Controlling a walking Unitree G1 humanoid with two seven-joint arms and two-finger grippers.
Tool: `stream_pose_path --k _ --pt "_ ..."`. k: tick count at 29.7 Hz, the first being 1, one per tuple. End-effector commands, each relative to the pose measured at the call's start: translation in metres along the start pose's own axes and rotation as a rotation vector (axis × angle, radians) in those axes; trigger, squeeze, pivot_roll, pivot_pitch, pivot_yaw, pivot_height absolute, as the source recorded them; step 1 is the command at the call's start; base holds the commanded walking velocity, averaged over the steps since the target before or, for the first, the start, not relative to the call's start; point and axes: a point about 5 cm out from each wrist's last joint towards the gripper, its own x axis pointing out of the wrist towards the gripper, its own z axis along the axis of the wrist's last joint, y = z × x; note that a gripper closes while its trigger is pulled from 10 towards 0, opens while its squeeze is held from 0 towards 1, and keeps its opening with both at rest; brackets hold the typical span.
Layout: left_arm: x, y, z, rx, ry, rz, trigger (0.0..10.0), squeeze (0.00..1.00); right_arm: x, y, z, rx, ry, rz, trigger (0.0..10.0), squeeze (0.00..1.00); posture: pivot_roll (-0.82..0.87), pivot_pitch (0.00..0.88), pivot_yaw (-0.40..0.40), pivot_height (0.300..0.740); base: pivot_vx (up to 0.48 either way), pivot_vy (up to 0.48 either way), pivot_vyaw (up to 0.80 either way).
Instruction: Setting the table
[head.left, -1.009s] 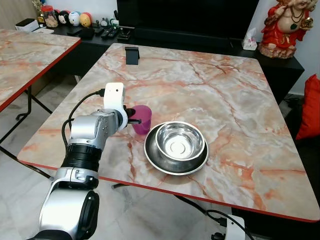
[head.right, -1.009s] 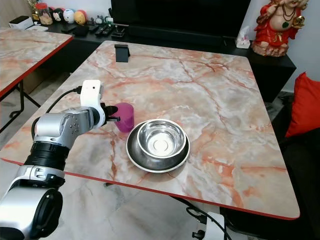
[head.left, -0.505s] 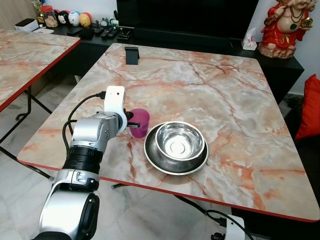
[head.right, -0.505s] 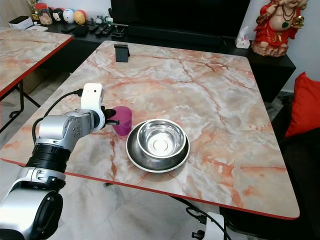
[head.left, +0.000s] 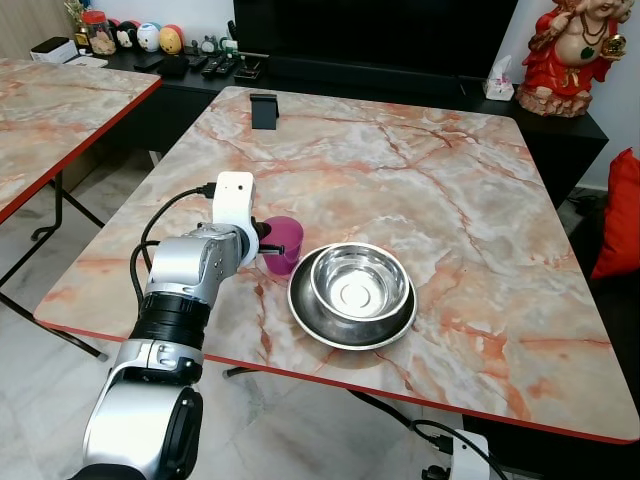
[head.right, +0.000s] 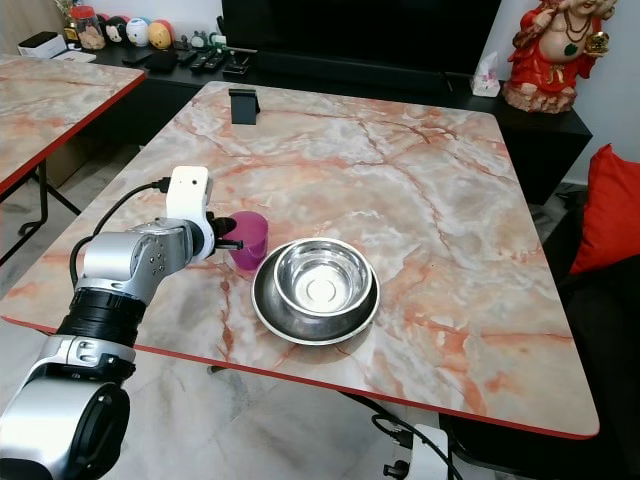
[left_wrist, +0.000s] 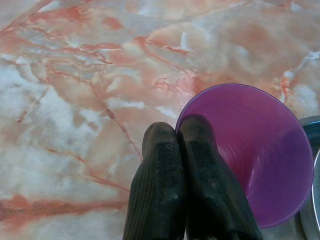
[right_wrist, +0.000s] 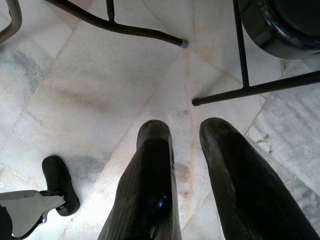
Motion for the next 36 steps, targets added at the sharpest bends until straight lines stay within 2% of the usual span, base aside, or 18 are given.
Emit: stream_pose_path --k 1,2,8,9,10,12,15,16,17,23,31,32,33,34,36 --pt "0.000 0.003 0.001 0.010 -0.013 0.023 10.0 0.47 0.000 -0.002 -0.003 0.011 0.013 -0.007 10.0 0.00 0.10 0.014 -0.049 0.740 0.000 0.000 0.00" --pt "0.000 0.003 0.002 0.010 -0.014 0.025 10.0 0.56 0.000 -0.002 -0.003 0.011 0.013 -0.008 10.0 0.00 0.10 0.014 -0.049 0.740 0.000 0.000 0.00" --pt "0.000 0.001 0.003 0.008 -0.022 0.027 10.0 0.55 0.000 -0.002 -0.003 0.011 0.012 -0.008 10.0 0.00 0.10 0.017 -0.050 0.740 0.000 0.000 0.00" --pt "0.000 0.001 0.003 0.005 -0.024 0.027 10.0 0.71 0.000 -0.002 -0.003 0.011 0.012 -0.008 10.0 0.00 0.10 0.017 -0.050 0.740 0.000 0.000 0.00" --pt "0.000 0.001 0.003 0.005 -0.024 0.027 10.0 0.71 0.000 -0.002 -0.003 0.011 0.012 -0.008 10.0 0.00 0.10 0.017 -0.050 0.740 0.000 0.000 0.00" --pt "0.000 0.000 0.004 0.000 -0.027 0.026 10.0 0.69 0.000 -0.002 -0.003 0.011 0.012 -0.008 10.0 0.00 0.10 0.017 -0.050 0.740 0.000 0.000 0.00" --pt "0.000 0.000 0.004 -0.005 -0.032 0.027 10.0 0.56 0.000 -0.002 -0.003 0.012 0.012 -0.010 10.0 0.00 0.10 0.018 -0.051 0.740 0.000 0.000 0.00" --pt "0.000 0.000 0.004 -0.005 -0.033 0.028 10.0 0.56 0.000 -0.002 -0.003 0.013 0.012 -0.010 10.0 0.00 0.10 0.018 -0.051 0.740 0.000 0.000 0.00" --pt "0.000 0.000 0.006 -0.009 -0.041 0.028 10.0 0.00 0.000 -0.002 -0.003 0.013 0.012 -0.010 10.0 0.00 0.10 0.018 -0.051 0.740 0.000 0.000 0.00" --pt "-0.001 -0.001 0.011 -0.037 -0.080 0.032 10.0 0.00 0.000 -0.002 -0.003 0.012 0.013 -0.009 10.0 0.00 0.10 0.019 -0.053 0.740 0.000 0.000 0.00" --pt "-0.002 -0.002 0.013 -0.026 -0.108 0.037 10.0 0.00 0.000 -0.002 -0.003 0.011 0.012 -0.009 10.0 0.00 0.10 0.020 -0.053 0.740 0.000 0.000 0.00" --pt "-0.003 -0.002 0.015 -0.024 -0.126 0.040 10.0 0.00 0.000 -0.002 -0.003 0.011 0.012 -0.009 10.0 0.00 0.10 0.020 -0.054 0.740 0.000 0.000 0.00" --pt "-0.006 -0.002 0.026 0.005 -0.224 0.050 10.0 0.00 0.000 -0.002 -0.003 0.011 0.011 -0.009 10.0 0.00 0.10 0.020 -0.054 0.740 0.000 0.000 0.00" --pt "-0.006 -0.002 0.026 0.005 -0.224 0.050 10.0 0.00 0.000 -0.002 -0.003 0.011 0.011 -0.009 10.0 0.00 0.10 0.020 -0.054 0.740 0.000 0.000 0.00" --pt "-0.013 -0.001 0.038 0.068 -0.363 0.067 10.0 0.00 0.000 -0.002 -0.003 0.011 0.010 -0.009 10.0 0.00 0.10 0.021 -0.054 0.740 0.000 0.000 0.00"
